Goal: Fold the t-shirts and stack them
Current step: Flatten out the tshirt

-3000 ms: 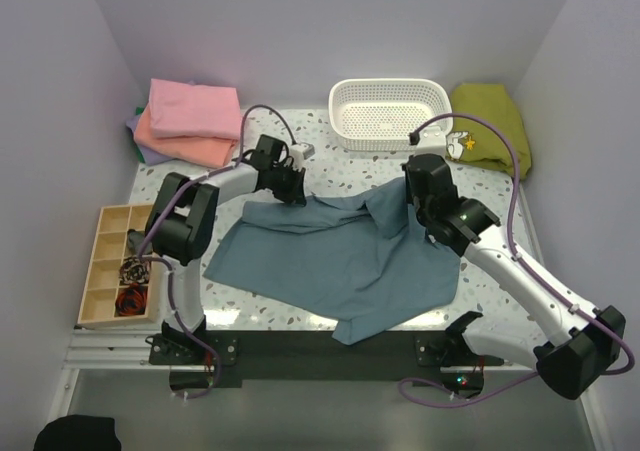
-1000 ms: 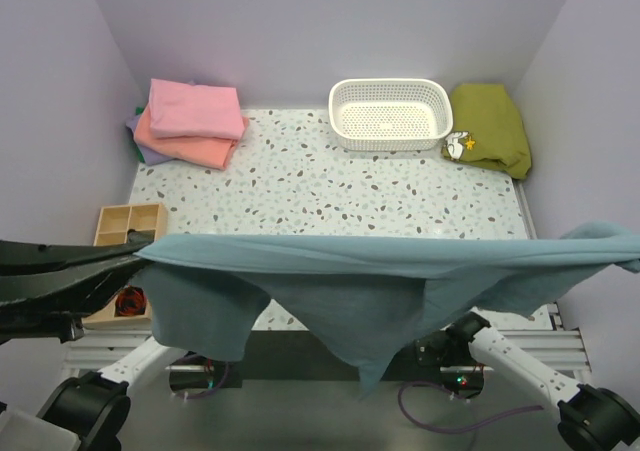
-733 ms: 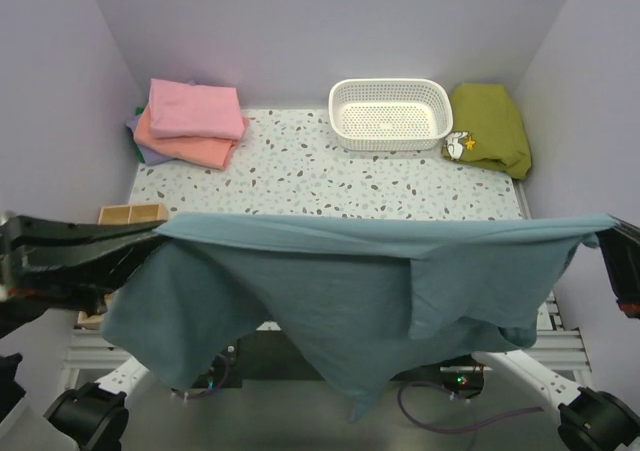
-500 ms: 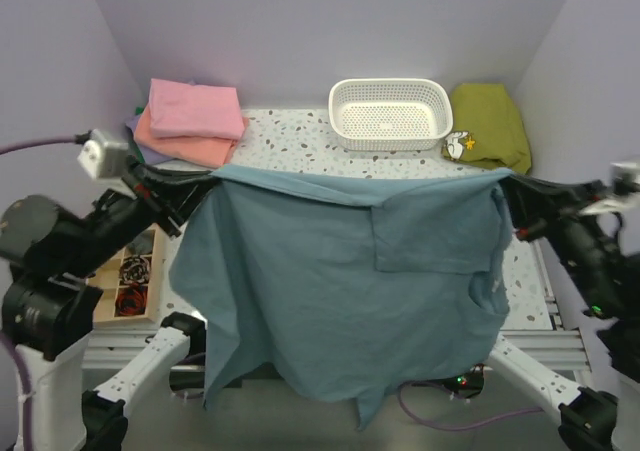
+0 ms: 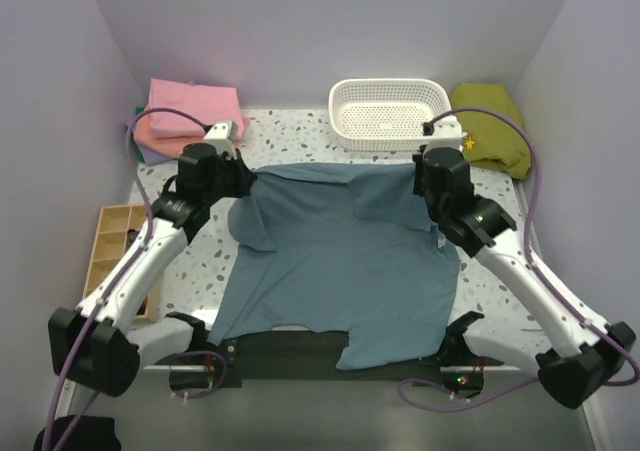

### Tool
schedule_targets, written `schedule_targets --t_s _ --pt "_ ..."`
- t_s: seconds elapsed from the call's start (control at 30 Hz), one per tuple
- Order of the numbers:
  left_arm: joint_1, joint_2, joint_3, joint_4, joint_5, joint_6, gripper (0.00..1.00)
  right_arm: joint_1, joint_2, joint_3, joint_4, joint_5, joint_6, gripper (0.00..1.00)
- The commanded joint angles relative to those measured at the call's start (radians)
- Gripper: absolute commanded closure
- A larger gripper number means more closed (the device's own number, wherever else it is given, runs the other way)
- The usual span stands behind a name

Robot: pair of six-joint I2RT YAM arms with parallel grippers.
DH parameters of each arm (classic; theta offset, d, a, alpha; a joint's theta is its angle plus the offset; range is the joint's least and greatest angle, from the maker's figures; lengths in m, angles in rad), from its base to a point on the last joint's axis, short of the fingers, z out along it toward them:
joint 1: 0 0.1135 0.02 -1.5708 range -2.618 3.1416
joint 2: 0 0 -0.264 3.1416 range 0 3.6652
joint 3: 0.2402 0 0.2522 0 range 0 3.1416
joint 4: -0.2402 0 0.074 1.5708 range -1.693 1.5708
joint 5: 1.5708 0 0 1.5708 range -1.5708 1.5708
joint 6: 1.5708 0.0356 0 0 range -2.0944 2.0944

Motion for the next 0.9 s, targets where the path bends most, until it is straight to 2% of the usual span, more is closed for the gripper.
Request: schedule_targets --t_s 0.0,0.07,0.23,0.37,0.47,0.63,0.67,0.7,0.73,0.77,0.8,0.83,0.87 --pt "-0.001 0.202 0.023 0.264 -0.074 0.028 1.0 -0.064 0.162 -0.005 0.268 0.057 -0.009 1.0" --pt "0.001 0.35 0.069 0.278 -0.083 0.058 1.0 -0.143 0.234 0.011 0.292 -0.014 0.011 1.0" --pt "0.007 0.671 0.297 0.281 -0.1 0.131 1.0 -0.268 0.484 0.109 0.345 -0.086 0.019 1.0" --pt "0.013 0.867 0.522 0.247 -0.101 0.182 1.0 -0.315 0.657 0.21 0.344 -0.115 0.019 1.0" --pt "0.022 1.009 0.685 0.186 -0.155 0.232 1.0 -0.345 0.791 0.302 0.335 -0.135 0.015 1.0" --pt "0.03 1.199 0.875 0.114 -0.206 0.317 1.0 -0.369 0.972 0.488 0.28 -0.126 0.005 1.0" --pt "0.03 1.22 0.924 0.106 -0.233 0.329 1.0 -0.372 1.013 0.504 0.278 -0.126 0.001 0.96" --pt "0.03 1.256 0.943 0.088 -0.253 0.344 0.84 -0.372 1.032 0.537 0.275 -0.126 -0.002 0.79" --pt "0.03 1.271 0.964 0.086 -0.279 0.351 0.68 -0.372 1.044 0.551 0.27 -0.114 -0.005 0.68" --pt "0.032 1.279 0.965 0.086 -0.348 0.355 0.36 -0.374 1.06 0.561 0.27 -0.106 -0.015 0.56" --pt "0.03 1.288 0.965 0.09 -0.383 0.355 0.0 -0.372 1.058 0.56 0.269 -0.085 -0.013 0.37" --pt "0.032 1.287 0.956 0.092 -0.418 0.381 0.0 -0.372 1.049 0.549 0.275 -0.06 -0.012 0.29" --pt "0.032 1.279 0.942 0.098 -0.48 0.383 0.0 -0.372 1.016 0.534 0.288 -0.055 -0.015 0.27"
